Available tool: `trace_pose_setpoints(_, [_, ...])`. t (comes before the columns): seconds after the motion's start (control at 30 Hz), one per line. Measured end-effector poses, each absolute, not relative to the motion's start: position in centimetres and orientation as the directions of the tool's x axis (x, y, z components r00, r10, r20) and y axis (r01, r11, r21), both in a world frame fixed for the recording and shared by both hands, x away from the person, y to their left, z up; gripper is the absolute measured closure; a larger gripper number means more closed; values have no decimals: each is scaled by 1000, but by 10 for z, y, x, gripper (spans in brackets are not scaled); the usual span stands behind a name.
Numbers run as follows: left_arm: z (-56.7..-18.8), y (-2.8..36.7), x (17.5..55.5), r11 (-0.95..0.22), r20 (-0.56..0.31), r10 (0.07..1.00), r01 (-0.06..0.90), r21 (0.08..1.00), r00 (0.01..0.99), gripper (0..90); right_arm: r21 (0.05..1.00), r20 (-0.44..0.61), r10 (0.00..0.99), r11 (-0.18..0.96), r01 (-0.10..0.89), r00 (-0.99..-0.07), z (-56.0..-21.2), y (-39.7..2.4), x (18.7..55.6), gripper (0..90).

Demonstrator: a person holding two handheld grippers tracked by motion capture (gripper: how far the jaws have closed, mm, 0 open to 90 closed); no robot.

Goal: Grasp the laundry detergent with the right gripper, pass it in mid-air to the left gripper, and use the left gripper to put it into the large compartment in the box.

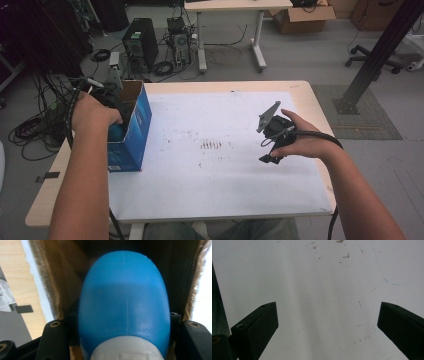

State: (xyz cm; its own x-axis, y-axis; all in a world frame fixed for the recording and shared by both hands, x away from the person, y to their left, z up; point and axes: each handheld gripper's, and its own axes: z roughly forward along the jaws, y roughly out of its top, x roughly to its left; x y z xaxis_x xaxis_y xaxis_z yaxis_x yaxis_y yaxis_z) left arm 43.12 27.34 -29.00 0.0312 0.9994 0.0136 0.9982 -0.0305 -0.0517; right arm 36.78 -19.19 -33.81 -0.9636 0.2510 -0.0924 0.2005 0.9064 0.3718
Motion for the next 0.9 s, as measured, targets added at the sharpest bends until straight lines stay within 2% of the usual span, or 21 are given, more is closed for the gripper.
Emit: trace_pose_setpoints(0.9, [-306,282,432,-34,-2,999,999,-31,34,384,375,-80,250,904,203,-965,-343,-190,366,34])
